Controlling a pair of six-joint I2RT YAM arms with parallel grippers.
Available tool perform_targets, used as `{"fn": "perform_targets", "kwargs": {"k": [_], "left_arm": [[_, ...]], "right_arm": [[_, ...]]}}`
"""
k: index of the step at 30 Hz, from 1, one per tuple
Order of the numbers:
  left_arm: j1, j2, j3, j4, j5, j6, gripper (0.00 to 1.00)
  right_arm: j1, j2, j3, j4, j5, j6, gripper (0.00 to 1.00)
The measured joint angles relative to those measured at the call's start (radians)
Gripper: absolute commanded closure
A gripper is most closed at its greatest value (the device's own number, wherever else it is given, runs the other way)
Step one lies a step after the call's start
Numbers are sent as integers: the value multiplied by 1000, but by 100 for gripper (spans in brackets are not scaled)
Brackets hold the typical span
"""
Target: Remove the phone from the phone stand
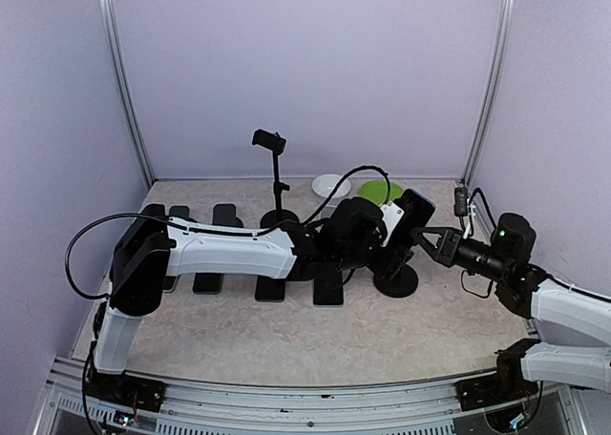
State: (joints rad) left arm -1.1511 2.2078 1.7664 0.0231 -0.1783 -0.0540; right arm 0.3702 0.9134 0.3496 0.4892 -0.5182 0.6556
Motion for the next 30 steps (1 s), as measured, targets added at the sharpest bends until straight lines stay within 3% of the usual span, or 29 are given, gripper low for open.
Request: {"fn": "perform_targets", "kwargs": {"k": [3, 9, 23, 30], "left_arm": [[-2, -4, -32, 46, -2, 2, 37], [0, -11, -59, 82, 8, 3, 43], [8, -12, -61, 89, 21, 3, 53], [24, -29, -87, 99, 47, -3, 60]], "right_arm": [[1, -8, 2, -18, 2, -11, 54], [2, -39, 16, -52, -4, -60, 47], [2, 19, -9, -33, -55, -71, 62], [2, -27, -10, -81, -45, -97, 81]]}}
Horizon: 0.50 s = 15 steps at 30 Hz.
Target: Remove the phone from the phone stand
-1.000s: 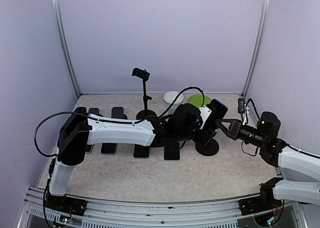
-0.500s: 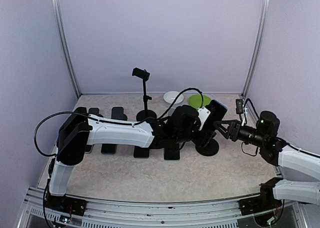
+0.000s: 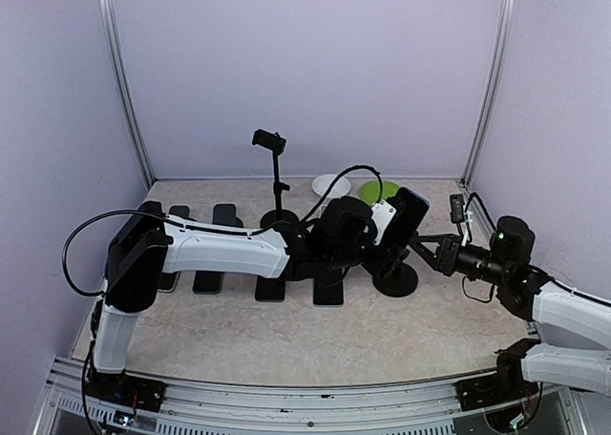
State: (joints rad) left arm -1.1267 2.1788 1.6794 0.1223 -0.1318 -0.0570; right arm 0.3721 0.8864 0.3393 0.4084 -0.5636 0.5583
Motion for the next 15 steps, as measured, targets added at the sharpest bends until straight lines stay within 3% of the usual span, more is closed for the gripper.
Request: {"fn": "perform_targets", "kwargs": {"k": [3, 6, 8, 15], "left_arm": [[2, -6, -12, 9, 15, -2, 63], [3, -6, -13, 11, 24, -2, 63], [4, -6, -13, 11, 31, -1, 63], [10, -6, -14, 14, 35, -1, 64]], "right_arm": [[0, -19, 0, -28, 5, -23, 86], [0, -22, 6, -45, 8, -43, 64], [0, -20, 7, -46, 9, -46, 55], [0, 40, 9, -23, -1, -39, 59]]}}
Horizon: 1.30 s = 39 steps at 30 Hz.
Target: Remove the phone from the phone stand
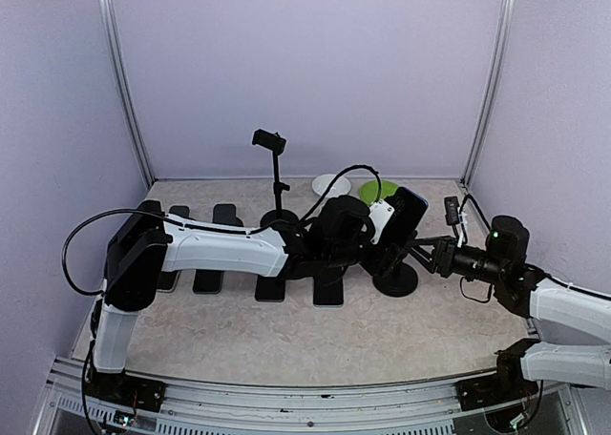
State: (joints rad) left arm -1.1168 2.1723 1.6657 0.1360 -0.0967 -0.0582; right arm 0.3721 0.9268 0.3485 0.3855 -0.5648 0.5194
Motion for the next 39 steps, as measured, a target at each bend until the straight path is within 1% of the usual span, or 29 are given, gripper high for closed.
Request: {"fn": "perform_targets", "kwargs": {"k": [9, 13, 16, 23, 30, 39], "left_arm": [[-1, 0, 0, 1, 1, 0, 65], [-1, 0, 0, 1, 2, 1, 65], [-1, 0, 0, 1, 2, 3, 66], [-1, 0, 0, 2, -7, 2, 71], [0, 0, -2, 2, -6, -24, 75], [0, -8, -24, 14, 30, -29, 78]], "right_arm": [[0, 31, 20, 31, -10, 7, 58], [0, 31, 33, 31, -5, 6, 62], [0, 31, 37, 31, -4, 6, 67], [0, 29, 41, 34, -5, -8, 88], [0, -3, 41, -13, 10, -29, 100], [-18, -58, 22, -61, -2, -37, 100]]}}
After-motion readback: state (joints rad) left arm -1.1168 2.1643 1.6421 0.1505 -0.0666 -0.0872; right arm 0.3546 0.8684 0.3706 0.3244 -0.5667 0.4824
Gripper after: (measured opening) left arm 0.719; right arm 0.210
